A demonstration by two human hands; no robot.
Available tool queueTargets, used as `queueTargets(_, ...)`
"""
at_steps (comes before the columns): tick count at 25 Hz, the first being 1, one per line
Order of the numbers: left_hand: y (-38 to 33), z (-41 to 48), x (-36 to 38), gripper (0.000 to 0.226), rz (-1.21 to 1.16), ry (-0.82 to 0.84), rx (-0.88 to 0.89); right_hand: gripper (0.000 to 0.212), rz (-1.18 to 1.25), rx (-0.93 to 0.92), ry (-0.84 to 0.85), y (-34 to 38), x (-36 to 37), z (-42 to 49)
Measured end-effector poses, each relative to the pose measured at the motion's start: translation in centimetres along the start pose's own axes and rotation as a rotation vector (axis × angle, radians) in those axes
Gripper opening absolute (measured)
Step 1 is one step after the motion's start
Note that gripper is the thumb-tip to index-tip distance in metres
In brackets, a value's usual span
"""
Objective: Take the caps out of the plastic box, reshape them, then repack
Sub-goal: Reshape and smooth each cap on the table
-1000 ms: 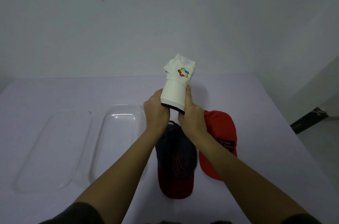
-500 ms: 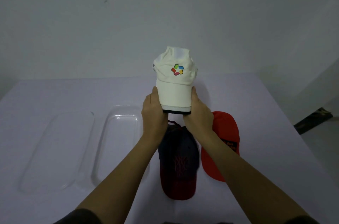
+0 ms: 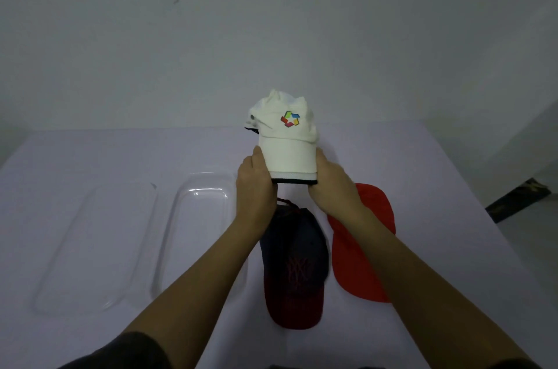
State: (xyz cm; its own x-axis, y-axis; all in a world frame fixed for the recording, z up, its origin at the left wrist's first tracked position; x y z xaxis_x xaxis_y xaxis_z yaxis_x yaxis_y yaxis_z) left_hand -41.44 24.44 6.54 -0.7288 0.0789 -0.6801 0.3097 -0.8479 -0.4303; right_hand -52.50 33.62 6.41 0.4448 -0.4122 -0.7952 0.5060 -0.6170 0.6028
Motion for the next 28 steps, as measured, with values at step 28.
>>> queueTargets(28, 3.2, 0.2, 7.6, 0.068, -0.075, 0.513, 0.100, 0.078, 0.022, 0.006, 0.042, -4.1, 4.8, 5.3)
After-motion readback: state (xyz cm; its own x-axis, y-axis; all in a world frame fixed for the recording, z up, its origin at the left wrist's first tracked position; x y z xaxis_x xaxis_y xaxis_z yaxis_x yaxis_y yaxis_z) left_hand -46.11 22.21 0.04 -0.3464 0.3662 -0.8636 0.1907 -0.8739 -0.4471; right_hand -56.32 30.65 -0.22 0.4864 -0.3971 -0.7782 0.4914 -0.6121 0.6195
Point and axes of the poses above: each hand's wrist, its own z-axis towards the middle knuckle, its own x-axis out of the palm, y = z × x, the point moved 6 cm from there along z, towards the middle knuckle, and after that the axes turned 15 degrees about x, right-handed, at the moved point
